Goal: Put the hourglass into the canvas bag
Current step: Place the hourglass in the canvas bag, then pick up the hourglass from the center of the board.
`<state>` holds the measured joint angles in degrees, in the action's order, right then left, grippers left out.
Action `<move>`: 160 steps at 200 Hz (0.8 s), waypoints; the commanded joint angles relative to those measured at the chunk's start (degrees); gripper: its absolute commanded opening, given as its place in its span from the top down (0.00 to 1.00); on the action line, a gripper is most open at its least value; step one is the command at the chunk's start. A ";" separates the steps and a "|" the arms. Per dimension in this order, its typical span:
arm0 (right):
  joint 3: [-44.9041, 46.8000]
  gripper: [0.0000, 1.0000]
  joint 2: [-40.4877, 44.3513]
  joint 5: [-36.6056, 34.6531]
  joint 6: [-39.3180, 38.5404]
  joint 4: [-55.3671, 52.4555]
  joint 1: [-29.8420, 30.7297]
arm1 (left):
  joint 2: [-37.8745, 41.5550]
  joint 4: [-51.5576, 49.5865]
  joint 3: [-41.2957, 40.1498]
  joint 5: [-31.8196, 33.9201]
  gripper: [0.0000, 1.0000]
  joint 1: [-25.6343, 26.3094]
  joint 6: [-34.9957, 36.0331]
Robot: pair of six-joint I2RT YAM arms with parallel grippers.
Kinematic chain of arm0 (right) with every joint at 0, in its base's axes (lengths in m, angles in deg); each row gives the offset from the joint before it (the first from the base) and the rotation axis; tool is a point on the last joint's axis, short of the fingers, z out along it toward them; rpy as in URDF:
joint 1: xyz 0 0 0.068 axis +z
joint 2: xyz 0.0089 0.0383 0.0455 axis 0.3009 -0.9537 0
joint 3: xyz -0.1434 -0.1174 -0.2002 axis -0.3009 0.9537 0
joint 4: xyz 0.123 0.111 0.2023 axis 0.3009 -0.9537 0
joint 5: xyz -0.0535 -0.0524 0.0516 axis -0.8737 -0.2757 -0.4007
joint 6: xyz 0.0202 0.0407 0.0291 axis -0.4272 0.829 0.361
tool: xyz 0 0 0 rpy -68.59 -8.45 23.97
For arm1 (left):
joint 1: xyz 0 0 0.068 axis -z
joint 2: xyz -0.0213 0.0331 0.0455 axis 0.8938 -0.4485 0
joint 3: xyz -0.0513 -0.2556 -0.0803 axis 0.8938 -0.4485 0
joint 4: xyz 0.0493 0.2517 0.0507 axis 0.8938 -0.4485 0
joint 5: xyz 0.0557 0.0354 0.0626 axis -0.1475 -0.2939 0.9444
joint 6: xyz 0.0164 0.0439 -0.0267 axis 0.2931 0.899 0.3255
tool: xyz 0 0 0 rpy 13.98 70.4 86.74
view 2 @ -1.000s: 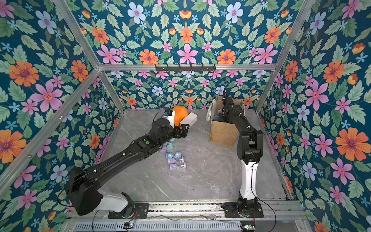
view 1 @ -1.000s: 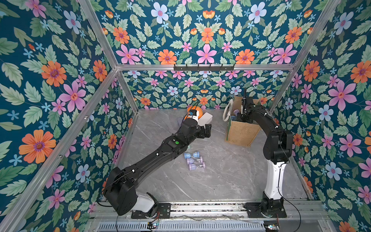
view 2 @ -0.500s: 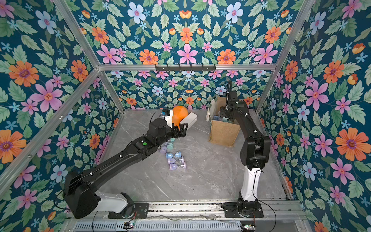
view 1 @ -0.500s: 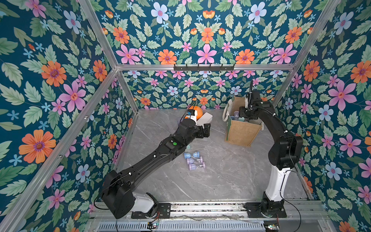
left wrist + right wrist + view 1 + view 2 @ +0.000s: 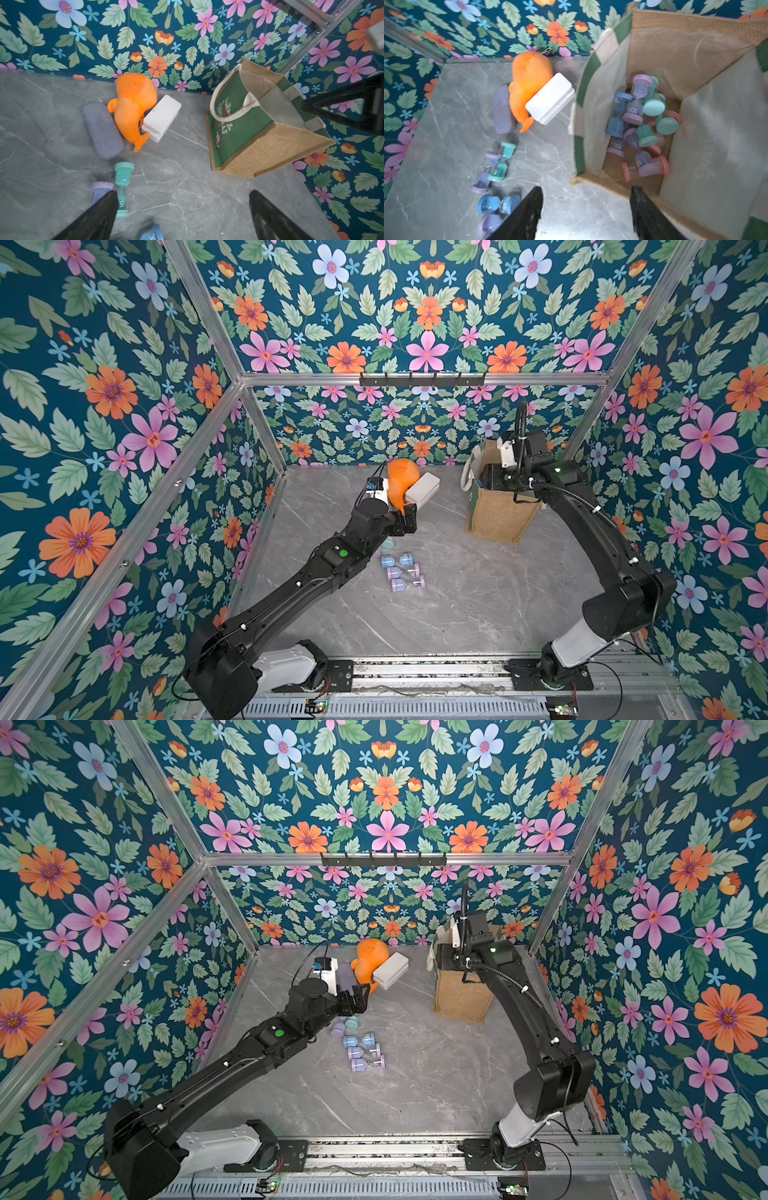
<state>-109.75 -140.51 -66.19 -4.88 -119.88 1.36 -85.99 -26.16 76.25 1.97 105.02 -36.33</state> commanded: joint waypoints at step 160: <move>25.35 0.30 -7.94 7.75 -19.71 13.61 31.55 | 19.62 -16.55 -11.19 9.16 0.00 -0.23 -5.58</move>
<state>-85.60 -146.65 -62.87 -20.73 -108.86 32.18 -67.24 -40.70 65.21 10.21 104.80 -40.83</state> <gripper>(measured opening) 0.697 0.998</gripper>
